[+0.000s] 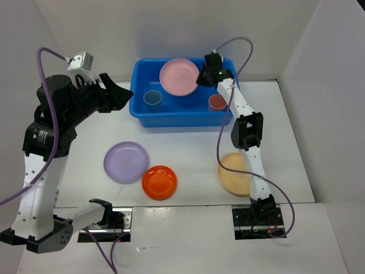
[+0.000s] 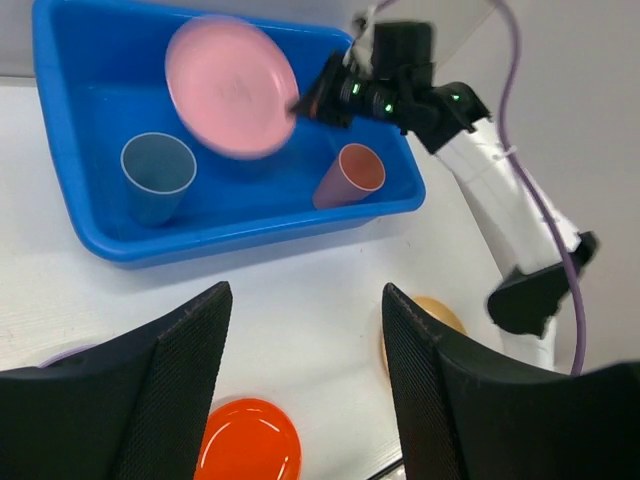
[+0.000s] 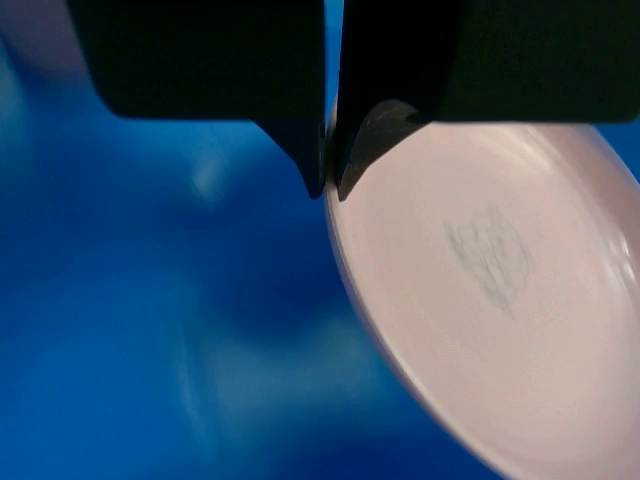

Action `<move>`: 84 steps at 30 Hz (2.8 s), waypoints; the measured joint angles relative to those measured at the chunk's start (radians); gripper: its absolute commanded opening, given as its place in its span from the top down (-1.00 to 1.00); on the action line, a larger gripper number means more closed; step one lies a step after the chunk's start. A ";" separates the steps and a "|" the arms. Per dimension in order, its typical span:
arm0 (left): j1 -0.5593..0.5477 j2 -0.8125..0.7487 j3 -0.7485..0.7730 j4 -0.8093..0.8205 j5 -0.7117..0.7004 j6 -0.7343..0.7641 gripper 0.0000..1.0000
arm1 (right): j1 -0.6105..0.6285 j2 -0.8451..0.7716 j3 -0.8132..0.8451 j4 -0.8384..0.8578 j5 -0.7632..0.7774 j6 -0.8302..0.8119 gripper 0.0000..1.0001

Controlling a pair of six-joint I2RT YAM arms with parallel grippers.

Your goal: Place the mixed dishes into the plastic bin

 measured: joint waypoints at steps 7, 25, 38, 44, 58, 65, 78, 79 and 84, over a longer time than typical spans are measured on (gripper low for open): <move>0.006 -0.005 -0.014 0.000 0.000 0.004 -0.39 | -0.012 0.264 0.304 -0.237 0.003 -0.004 1.00; 0.010 -0.005 -0.014 0.000 0.000 0.025 -0.42 | -0.017 0.285 0.460 -0.281 0.004 -0.009 0.13; 0.010 -0.040 -0.014 -0.006 0.019 0.019 -0.42 | -0.008 -0.021 0.458 -0.417 0.018 -0.055 -0.74; 0.014 -0.133 -0.076 0.019 0.044 -0.009 -0.42 | 0.098 -0.459 0.390 -0.474 0.095 -0.062 -0.83; 0.018 -0.286 -0.366 0.013 0.081 -0.059 -0.42 | 0.359 -1.633 -1.378 -0.158 -0.014 0.154 -0.69; 0.018 -0.287 -0.436 0.018 0.109 -0.080 -0.42 | 0.365 -1.705 -1.756 -0.037 -0.032 0.227 -0.69; 0.018 -0.267 -0.491 0.035 0.151 -0.086 -0.39 | 0.459 -1.267 -1.783 -0.005 0.284 0.322 -0.06; 0.018 -0.266 -0.491 0.038 0.151 -0.085 -0.39 | 0.469 -1.234 -1.779 -0.007 0.306 0.330 -0.04; 0.018 -0.265 -0.491 0.039 0.151 -0.085 -0.39 | 0.511 -1.117 -1.752 -0.023 0.394 0.369 0.01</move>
